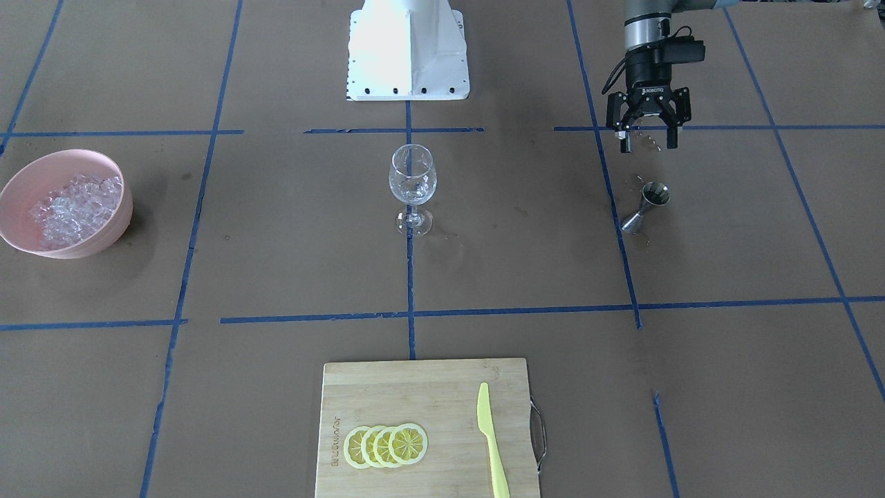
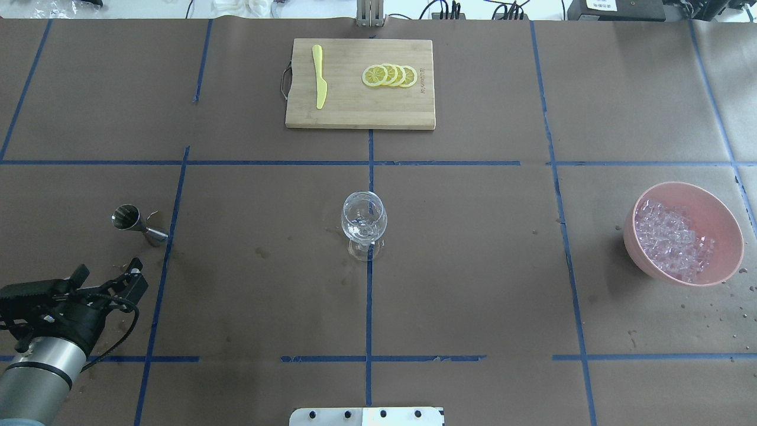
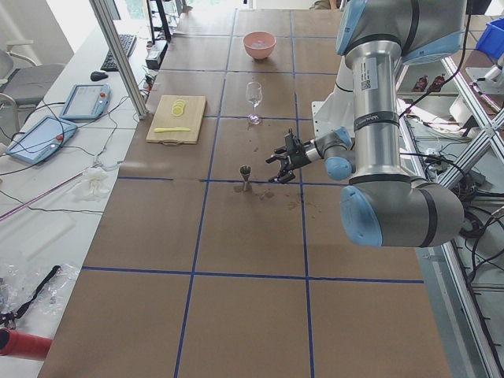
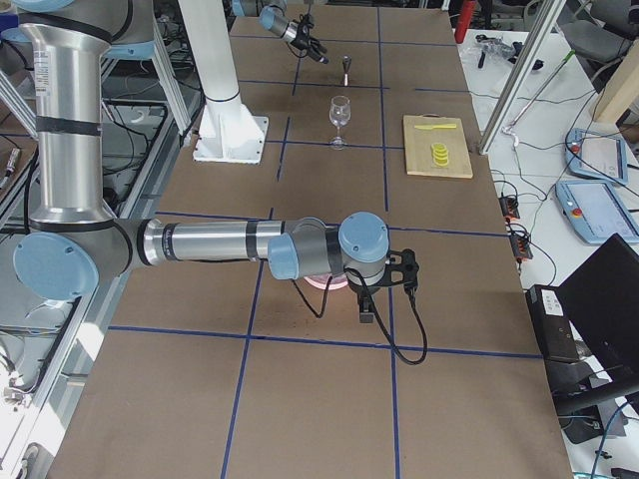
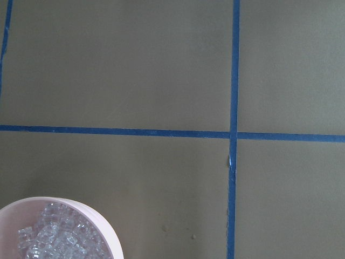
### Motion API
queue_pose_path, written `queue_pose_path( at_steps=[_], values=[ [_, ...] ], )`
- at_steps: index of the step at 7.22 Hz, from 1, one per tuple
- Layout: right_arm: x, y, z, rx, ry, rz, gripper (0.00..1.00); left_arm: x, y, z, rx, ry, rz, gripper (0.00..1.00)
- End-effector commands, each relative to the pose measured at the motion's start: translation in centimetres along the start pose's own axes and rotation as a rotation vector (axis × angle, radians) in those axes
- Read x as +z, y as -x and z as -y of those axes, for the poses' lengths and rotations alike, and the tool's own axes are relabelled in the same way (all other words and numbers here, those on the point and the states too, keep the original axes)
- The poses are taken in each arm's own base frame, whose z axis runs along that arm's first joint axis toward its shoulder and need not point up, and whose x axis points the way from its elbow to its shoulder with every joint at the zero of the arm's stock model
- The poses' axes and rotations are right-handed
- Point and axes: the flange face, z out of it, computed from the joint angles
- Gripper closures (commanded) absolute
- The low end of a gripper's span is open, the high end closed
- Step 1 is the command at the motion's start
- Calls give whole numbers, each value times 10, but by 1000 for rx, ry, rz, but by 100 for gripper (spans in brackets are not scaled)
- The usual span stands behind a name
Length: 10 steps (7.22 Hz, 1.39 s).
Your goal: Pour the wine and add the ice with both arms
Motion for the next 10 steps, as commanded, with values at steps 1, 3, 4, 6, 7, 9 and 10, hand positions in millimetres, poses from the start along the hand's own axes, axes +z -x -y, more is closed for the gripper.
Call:
queue_pose_path(
  at_steps=[1, 3, 4, 6, 7, 9, 10],
  values=[
    [-5, 7, 1, 40, -11, 5, 0, 24, -13, -35, 18, -82, -5, 1],
    [-3, 13, 3, 46, -7, 6, 0, 33, -18, -47, 27, -104, -3, 1],
    [-4, 15, 5, 50, -9, 7, 0, 40, -22, -51, 28, -134, -3, 2],
    [-11, 30, 5, 82, -20, 11, 0, 56, -13, -47, 14, -168, 24, 3],
    [-11, 47, 3, 108, -19, 16, 0, 62, -11, -40, 6, -183, 35, 4],
    [-12, 76, 1, 148, -16, 25, 0, 76, -16, -34, -12, -207, 51, 6],
    [-11, 87, 1, 161, -14, 28, 0, 89, -31, -43, -22, -215, 55, 7]
  ],
)
